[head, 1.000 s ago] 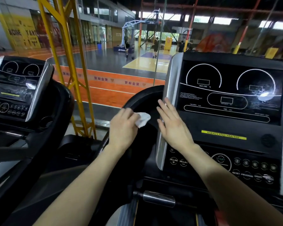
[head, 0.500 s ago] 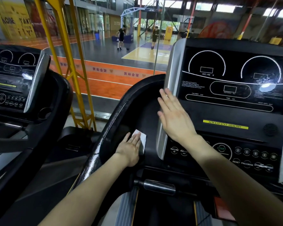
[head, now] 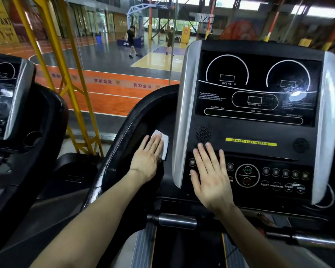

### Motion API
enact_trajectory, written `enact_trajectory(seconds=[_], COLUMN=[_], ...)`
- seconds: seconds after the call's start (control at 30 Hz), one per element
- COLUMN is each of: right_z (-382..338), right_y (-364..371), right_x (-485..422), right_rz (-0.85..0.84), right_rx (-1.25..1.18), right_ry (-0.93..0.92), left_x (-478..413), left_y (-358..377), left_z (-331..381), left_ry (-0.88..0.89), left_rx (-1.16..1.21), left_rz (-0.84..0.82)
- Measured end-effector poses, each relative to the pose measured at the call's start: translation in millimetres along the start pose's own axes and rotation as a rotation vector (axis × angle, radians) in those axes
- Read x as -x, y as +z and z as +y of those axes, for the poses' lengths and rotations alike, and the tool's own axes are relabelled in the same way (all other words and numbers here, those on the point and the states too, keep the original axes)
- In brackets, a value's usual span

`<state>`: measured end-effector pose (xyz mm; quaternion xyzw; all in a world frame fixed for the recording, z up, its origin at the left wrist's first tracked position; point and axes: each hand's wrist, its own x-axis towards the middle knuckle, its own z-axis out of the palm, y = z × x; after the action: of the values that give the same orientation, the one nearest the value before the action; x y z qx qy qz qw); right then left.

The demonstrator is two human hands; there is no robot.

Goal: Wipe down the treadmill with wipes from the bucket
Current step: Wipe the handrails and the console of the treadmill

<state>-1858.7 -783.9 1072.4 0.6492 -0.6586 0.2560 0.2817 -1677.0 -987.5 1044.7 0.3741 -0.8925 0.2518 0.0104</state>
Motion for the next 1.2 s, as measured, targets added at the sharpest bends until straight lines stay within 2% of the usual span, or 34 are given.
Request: enact_trajectory(seconds=[0.13,0.23,0.33,0.4,0.47,0.67,0.83,0.93,1.07,1.2], right_z=[9,20,25,25,23,21,22,26,24,16], right_y=[-8,-11,-10,-10,-10,-5,-10,-12,-13,-15], right_x=[-11,-26,-40,-50,-56,-48,-47,-47,-48,-56], right_rz=[0.105,0.098,0.103,0.123,0.153,0.126,0.075,0.047,0.013,-0.004], right_rx=[-0.07,-0.036,-0.024,-0.013,-0.007,-0.058,-0.054,-0.047,-0.006,0.043], right_ry=[0.034,0.098,0.091,0.093,0.113,0.112,0.108,0.096,0.096,0.15], left_x=[12,23,-1,-36,-54,20,-59,-55,22,-13], left_y=[10,22,10,0,-8,16,-30,-33,5,-24], left_z=[10,17,10,-5,-14,24,-4,9,4,-12], left_ry=[0.077,0.12,0.079,0.044,0.039,0.09,-0.059,-0.094,-0.025,-0.095], left_rx=[-0.069,-0.043,0.113,0.221,0.249,0.24,0.237,0.201,0.133,0.03], left_rz=[-0.029,-0.033,0.007,0.097,0.132,-0.113,0.065,0.014,-0.15,-0.074])
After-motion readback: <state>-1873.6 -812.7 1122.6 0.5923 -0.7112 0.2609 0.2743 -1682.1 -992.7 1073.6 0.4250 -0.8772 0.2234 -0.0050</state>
